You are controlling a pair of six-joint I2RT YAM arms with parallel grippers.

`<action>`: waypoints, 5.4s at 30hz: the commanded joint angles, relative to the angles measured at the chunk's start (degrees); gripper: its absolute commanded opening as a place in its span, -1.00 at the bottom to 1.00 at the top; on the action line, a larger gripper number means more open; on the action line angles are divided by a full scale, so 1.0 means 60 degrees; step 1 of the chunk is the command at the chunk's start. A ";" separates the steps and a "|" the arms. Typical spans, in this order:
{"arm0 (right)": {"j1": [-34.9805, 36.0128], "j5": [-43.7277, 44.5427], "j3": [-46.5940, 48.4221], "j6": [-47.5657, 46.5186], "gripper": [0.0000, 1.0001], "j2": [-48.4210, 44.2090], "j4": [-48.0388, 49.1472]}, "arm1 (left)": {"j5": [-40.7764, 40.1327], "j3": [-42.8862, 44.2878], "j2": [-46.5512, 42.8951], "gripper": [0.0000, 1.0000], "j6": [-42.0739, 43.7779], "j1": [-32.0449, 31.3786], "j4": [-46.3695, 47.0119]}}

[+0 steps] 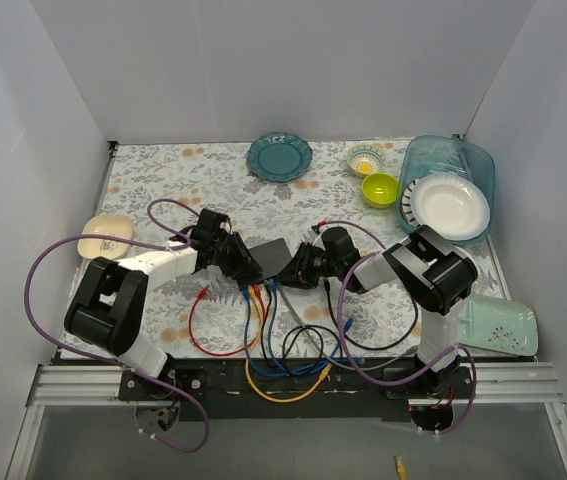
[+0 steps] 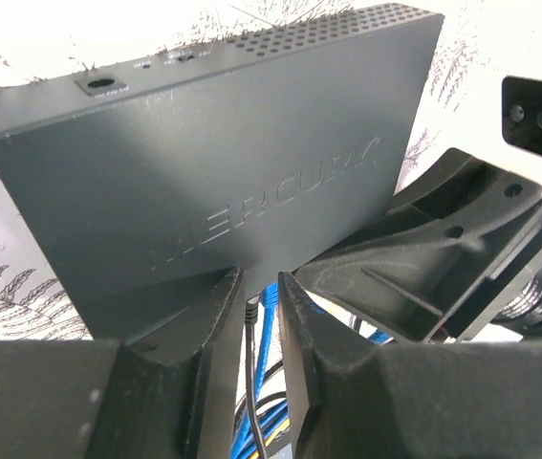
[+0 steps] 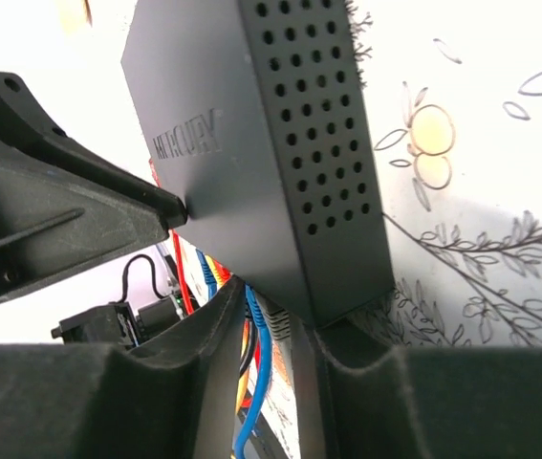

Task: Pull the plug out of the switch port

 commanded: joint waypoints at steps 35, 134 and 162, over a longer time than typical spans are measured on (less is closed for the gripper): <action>-0.0088 -0.0323 -0.1799 -0.2660 -0.97 -0.0611 -0.1626 | 0.2349 -0.0735 0.0696 -0.79 -0.0087 -0.0154 0.1495; 0.0043 0.1772 0.2343 -0.0800 -0.15 0.1189 -0.3119 | 0.0456 0.0115 0.0313 -0.44 -0.0396 0.1340 0.0484; 0.0043 0.1098 0.2477 -0.1709 -0.21 0.1512 -0.3618 | 0.0547 -0.0398 0.0564 -0.56 0.0030 0.1340 0.0396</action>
